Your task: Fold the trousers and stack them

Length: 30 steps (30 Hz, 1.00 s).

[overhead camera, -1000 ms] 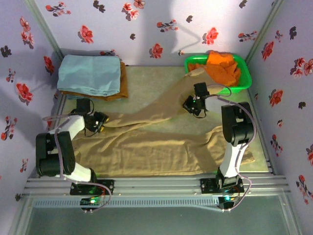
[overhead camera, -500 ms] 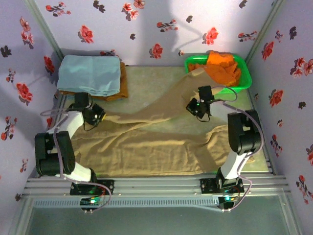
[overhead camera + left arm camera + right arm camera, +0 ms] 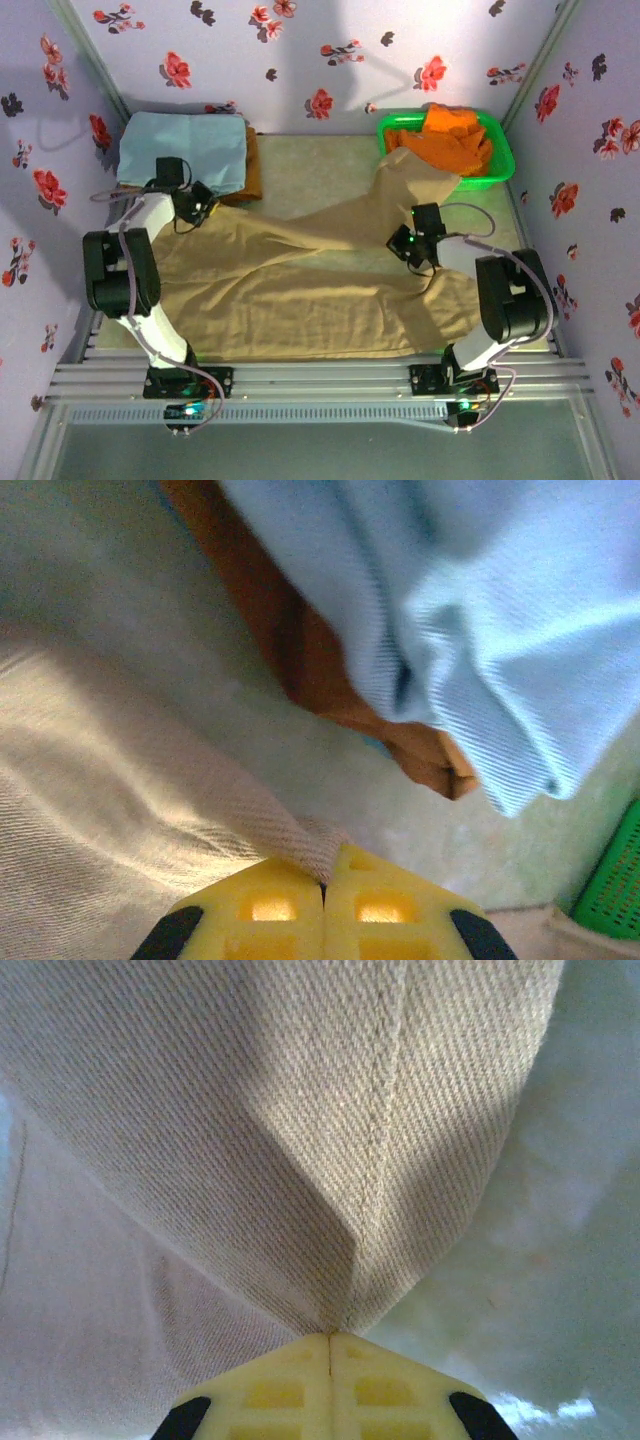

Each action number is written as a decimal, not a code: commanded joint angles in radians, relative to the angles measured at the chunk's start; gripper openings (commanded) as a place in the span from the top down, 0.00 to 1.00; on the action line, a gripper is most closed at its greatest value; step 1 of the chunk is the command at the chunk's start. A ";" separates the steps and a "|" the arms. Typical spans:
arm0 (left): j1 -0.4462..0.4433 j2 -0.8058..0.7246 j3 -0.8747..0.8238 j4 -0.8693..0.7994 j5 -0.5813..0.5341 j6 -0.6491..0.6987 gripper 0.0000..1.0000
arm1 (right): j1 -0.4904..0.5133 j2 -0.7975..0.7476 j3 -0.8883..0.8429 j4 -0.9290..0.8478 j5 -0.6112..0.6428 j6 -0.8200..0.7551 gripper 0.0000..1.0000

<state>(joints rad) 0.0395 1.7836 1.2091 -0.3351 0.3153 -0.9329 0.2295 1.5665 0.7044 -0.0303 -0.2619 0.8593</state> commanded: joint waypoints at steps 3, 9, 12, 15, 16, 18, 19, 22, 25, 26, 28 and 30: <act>-0.001 0.073 0.045 0.030 -0.003 -0.012 1.00 | 0.033 -0.134 -0.106 0.008 0.051 0.102 1.00; -0.002 0.083 0.041 0.081 0.005 -0.027 1.00 | 0.095 -0.370 -0.188 -0.131 0.174 0.173 1.00; -0.004 0.084 0.032 0.098 0.010 -0.042 1.00 | 0.130 -0.491 -0.246 -0.232 0.261 0.240 1.00; -0.008 0.084 0.029 0.107 0.026 -0.046 1.00 | 0.149 -0.602 -0.342 -0.238 0.285 0.325 1.00; -0.010 0.085 0.031 0.103 0.026 -0.042 1.00 | 0.151 -0.626 -0.364 -0.228 0.287 0.333 1.00; -0.010 0.087 0.033 0.098 0.030 -0.045 1.00 | 0.151 -0.641 -0.349 -0.247 0.293 0.306 1.00; -0.009 0.085 0.032 0.099 0.034 -0.048 1.00 | 0.151 -0.632 -0.317 -0.275 0.291 0.278 0.96; -0.006 0.082 0.040 0.098 0.037 -0.056 1.00 | 0.140 -0.590 -0.162 -0.421 0.328 0.171 0.66; -0.007 0.089 0.075 0.063 0.037 -0.034 0.99 | 0.068 -0.592 -0.024 -0.514 0.355 0.028 0.44; -0.006 0.100 0.097 0.041 0.041 -0.023 0.82 | 0.023 -0.588 0.013 -0.536 0.354 -0.010 0.43; -0.001 0.113 0.127 0.015 0.094 -0.001 0.62 | -0.072 -0.567 0.062 -0.541 0.325 -0.073 0.41; 0.001 0.085 0.119 0.023 0.133 0.005 0.41 | -0.164 -0.515 0.107 -0.532 0.296 -0.124 0.43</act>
<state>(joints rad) 0.0288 1.8801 1.3025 -0.2871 0.3817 -0.9527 0.1551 0.9997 0.7673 -0.4828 0.0269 0.8719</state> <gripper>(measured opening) 0.510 0.576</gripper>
